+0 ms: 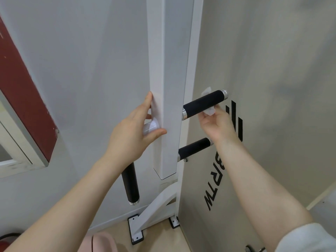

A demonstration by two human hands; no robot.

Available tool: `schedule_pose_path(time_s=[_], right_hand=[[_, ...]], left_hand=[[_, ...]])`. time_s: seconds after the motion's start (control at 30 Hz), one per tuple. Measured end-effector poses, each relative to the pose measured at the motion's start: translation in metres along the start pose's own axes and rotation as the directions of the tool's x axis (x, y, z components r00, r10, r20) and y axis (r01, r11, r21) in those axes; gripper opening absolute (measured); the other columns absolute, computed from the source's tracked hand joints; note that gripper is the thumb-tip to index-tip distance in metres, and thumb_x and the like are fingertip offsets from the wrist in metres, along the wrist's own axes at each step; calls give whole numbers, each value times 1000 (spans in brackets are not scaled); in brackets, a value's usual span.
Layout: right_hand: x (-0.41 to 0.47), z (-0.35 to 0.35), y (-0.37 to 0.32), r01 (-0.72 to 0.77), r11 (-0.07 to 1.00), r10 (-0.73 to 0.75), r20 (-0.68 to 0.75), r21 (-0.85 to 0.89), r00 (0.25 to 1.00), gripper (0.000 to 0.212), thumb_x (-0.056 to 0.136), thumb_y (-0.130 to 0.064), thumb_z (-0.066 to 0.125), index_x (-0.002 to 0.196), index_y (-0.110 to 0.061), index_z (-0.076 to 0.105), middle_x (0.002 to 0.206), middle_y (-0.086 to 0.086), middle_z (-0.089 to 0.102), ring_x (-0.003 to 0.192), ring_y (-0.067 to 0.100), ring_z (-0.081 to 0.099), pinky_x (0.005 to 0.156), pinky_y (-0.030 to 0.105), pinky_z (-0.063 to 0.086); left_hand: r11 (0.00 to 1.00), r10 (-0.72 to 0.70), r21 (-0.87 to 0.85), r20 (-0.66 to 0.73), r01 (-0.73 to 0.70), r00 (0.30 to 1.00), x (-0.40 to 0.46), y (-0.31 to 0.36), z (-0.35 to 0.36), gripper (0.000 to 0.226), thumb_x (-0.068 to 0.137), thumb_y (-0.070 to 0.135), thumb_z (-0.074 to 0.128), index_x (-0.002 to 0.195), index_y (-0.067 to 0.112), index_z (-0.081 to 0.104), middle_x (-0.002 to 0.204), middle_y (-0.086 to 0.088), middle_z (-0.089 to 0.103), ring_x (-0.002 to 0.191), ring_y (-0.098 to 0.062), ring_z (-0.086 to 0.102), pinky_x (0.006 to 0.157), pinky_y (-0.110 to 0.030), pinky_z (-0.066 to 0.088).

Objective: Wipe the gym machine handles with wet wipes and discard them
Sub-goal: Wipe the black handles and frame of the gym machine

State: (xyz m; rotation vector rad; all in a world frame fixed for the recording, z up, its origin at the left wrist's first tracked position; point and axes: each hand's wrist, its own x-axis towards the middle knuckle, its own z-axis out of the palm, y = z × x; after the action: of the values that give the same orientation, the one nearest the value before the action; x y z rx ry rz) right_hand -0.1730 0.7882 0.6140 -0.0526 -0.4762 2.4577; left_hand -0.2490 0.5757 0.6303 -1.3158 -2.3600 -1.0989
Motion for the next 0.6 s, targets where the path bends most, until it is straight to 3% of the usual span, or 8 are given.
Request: schedule_pose_path(time_s=[0.07, 0.13, 0.23, 0.3, 0.43, 0.57, 0.6], right_hand=[[-5, -6, 10, -44, 999, 43, 14, 29, 999, 25, 70, 7, 59, 91, 1, 71, 103, 14, 66, 108, 23, 59, 105, 35, 41], [-9, -5, 7, -13, 996, 17, 47, -88, 999, 29, 71, 9, 56, 92, -1, 72, 109, 14, 67, 115, 24, 59, 105, 35, 42], [-1, -2, -7, 106, 989, -102, 46, -104, 994, 37, 66, 11, 55, 98, -2, 68, 106, 13, 69, 106, 20, 64, 101, 32, 44], [1, -3, 1, 70, 994, -67, 41, -90, 997, 37, 67, 10, 55, 99, -2, 67, 107, 12, 69, 103, 19, 65, 99, 31, 45], [-4, -7, 34, -53, 965, 76, 80, -256, 994, 39, 70, 12, 50, 104, -3, 61, 103, 10, 69, 93, 17, 67, 94, 28, 48], [7, -1, 26, 1, 997, 0, 12, -75, 1000, 39, 72, 17, 43, 97, -3, 66, 93, 11, 71, 85, 19, 69, 91, 29, 49], [7, -1, 31, 8, 995, -6, 16, -100, 1000, 40, 73, 18, 42, 94, -5, 67, 90, 9, 71, 81, 17, 70, 88, 27, 51]], left_hand=[[1000, 4, -4, -5, -4, 1000, 0, 0, 0, 87, 80, 36, 67, 147, 32, 11, 136, 11, 48, 117, -13, 53, 90, -38, 47], [1000, 15, 1, -4, -15, 1000, 0, 1, 0, 87, 80, 35, 66, 147, 31, 10, 137, 13, 47, 117, -11, 52, 89, -35, 47], [1000, 14, 8, -3, -14, 1000, 2, -1, 1, 88, 80, 37, 66, 147, 34, 10, 135, 14, 48, 116, -10, 52, 88, -35, 47], [1000, 13, 8, -15, -13, 1000, 2, -3, 3, 88, 79, 38, 66, 146, 34, 11, 135, 13, 48, 115, -11, 53, 86, -38, 48], [999, 22, 28, -16, -21, 1000, 3, -4, 4, 87, 79, 40, 65, 146, 35, 11, 134, 14, 48, 114, -11, 53, 83, -38, 49], [999, 30, 28, -11, -30, 999, 3, -5, 4, 87, 78, 40, 65, 146, 35, 11, 133, 13, 49, 112, -12, 54, 83, -39, 49], [999, 33, 18, -13, -32, 999, 3, -5, 4, 87, 78, 40, 66, 146, 34, 12, 133, 13, 49, 112, -11, 54, 83, -39, 49]])
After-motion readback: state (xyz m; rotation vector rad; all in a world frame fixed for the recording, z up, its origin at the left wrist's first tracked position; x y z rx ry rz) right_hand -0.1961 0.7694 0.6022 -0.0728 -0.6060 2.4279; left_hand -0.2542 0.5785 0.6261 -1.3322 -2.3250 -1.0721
